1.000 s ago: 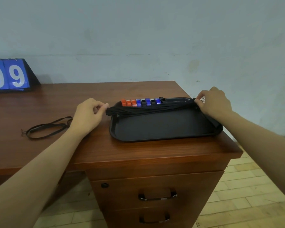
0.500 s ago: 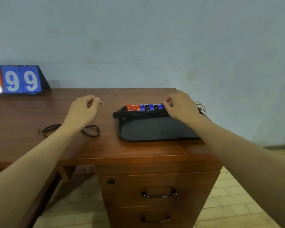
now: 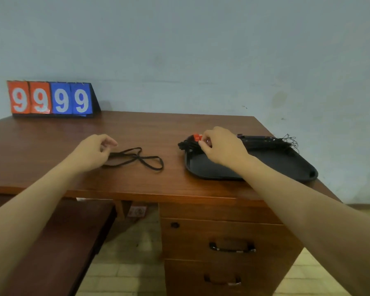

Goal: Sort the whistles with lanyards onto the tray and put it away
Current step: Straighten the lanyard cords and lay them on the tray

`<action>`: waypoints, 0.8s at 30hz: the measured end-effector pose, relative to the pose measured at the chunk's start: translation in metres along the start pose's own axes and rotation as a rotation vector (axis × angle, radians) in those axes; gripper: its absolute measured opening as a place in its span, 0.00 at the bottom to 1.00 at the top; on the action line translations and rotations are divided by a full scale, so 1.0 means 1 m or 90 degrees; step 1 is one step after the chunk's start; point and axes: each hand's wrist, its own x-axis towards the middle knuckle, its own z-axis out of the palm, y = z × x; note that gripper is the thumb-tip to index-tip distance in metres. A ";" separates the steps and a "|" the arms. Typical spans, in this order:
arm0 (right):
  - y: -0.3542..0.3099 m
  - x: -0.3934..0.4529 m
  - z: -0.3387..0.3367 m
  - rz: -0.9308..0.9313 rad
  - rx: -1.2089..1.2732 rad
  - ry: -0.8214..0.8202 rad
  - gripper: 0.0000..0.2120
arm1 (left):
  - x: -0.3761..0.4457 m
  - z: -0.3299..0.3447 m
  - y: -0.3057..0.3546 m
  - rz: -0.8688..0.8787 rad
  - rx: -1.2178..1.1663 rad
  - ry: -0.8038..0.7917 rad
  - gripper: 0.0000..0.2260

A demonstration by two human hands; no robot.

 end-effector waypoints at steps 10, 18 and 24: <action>-0.024 0.002 0.011 -0.018 0.001 -0.012 0.10 | -0.005 -0.020 -0.039 -0.079 0.115 -0.069 0.19; -0.026 0.000 0.014 -0.027 0.004 -0.012 0.08 | -0.003 -0.015 -0.032 -0.044 0.134 -0.065 0.12; -0.019 -0.005 0.013 -0.017 0.007 -0.009 0.08 | -0.001 -0.023 -0.033 -0.022 0.140 -0.150 0.13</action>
